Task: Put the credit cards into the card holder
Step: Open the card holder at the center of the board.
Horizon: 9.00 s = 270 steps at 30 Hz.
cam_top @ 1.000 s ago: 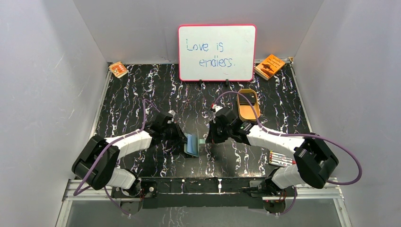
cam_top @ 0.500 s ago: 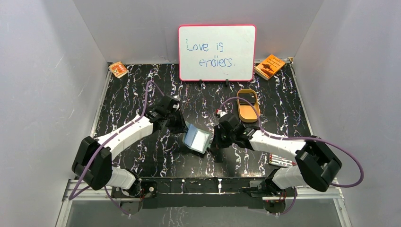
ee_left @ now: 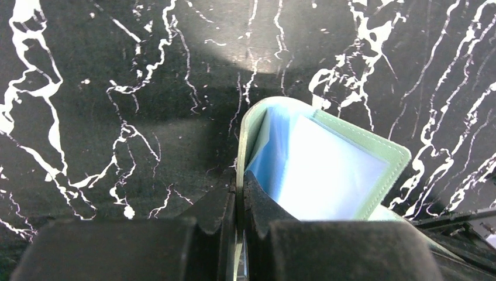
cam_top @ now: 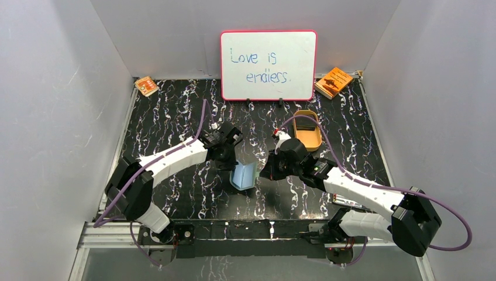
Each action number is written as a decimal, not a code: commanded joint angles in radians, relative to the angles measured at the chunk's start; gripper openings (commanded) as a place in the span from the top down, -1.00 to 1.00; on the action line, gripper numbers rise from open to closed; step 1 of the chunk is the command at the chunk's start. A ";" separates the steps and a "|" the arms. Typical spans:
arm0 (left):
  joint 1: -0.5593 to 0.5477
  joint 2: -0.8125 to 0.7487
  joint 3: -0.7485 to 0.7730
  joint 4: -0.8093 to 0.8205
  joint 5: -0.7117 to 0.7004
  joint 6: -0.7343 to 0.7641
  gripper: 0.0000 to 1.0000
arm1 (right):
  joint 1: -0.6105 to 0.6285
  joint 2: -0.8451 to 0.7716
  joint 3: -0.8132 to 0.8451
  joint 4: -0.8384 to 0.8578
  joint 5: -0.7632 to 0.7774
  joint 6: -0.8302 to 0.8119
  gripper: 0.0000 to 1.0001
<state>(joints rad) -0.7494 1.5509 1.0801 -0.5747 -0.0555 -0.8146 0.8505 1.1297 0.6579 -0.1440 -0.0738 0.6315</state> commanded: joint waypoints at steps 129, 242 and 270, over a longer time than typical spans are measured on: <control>0.005 -0.152 -0.496 0.483 0.122 -0.112 -0.04 | 0.022 0.489 0.142 -0.028 -0.031 0.055 -0.07; 0.005 -0.233 -0.359 0.292 0.034 -0.047 -0.33 | 0.004 0.460 0.275 -0.134 -0.056 0.089 1.00; 0.005 -0.357 -0.502 0.663 0.177 -0.109 -0.68 | 0.012 0.530 0.487 -0.458 0.037 0.087 1.00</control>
<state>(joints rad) -0.7437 1.1805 0.5949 0.0277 0.0765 -0.9279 0.8585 1.6554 1.1606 -0.6346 0.0105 0.7002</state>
